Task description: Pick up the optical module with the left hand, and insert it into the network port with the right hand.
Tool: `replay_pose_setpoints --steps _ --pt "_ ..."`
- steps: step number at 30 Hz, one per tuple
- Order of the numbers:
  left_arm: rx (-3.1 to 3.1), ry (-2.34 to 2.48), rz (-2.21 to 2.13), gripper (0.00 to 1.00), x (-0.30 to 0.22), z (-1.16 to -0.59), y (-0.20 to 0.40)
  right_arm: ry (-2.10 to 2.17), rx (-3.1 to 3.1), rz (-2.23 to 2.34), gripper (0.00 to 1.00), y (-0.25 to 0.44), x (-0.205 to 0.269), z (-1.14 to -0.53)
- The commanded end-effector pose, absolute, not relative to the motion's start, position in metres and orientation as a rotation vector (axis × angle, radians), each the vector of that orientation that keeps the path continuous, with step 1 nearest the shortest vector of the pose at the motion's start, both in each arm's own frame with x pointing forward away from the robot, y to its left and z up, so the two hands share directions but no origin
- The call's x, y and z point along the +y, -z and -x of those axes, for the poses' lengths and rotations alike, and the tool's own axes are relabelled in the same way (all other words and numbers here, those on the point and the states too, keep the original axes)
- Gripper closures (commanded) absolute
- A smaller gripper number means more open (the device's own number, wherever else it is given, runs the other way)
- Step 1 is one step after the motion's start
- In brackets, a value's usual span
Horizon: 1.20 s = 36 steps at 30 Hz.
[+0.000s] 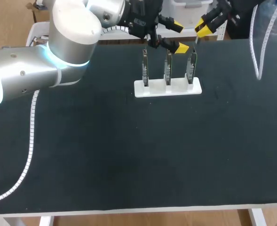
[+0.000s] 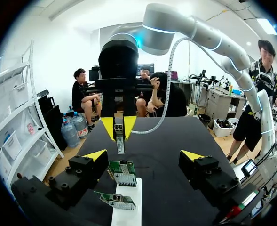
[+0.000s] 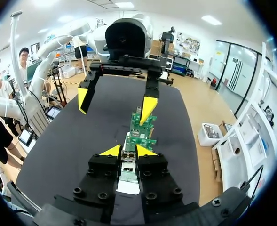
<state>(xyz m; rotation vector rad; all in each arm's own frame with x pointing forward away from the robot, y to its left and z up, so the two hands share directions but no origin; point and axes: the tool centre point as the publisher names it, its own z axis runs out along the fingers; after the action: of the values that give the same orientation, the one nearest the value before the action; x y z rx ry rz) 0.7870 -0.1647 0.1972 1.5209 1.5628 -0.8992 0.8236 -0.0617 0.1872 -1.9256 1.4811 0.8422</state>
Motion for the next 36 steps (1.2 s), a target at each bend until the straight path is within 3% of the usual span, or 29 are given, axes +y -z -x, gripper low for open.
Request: replay_pose_setpoints --steps 1,36 --pt "1.567 0.895 -1.521 0.0 -0.165 -0.786 -0.198 -1.053 1.439 2.093 1.0 -0.187 -0.06 -0.828" --pt "1.567 0.895 -1.521 0.0 -0.165 -0.786 -0.198 -1.11 1.452 2.082 1.0 -0.173 -0.06 -0.819"
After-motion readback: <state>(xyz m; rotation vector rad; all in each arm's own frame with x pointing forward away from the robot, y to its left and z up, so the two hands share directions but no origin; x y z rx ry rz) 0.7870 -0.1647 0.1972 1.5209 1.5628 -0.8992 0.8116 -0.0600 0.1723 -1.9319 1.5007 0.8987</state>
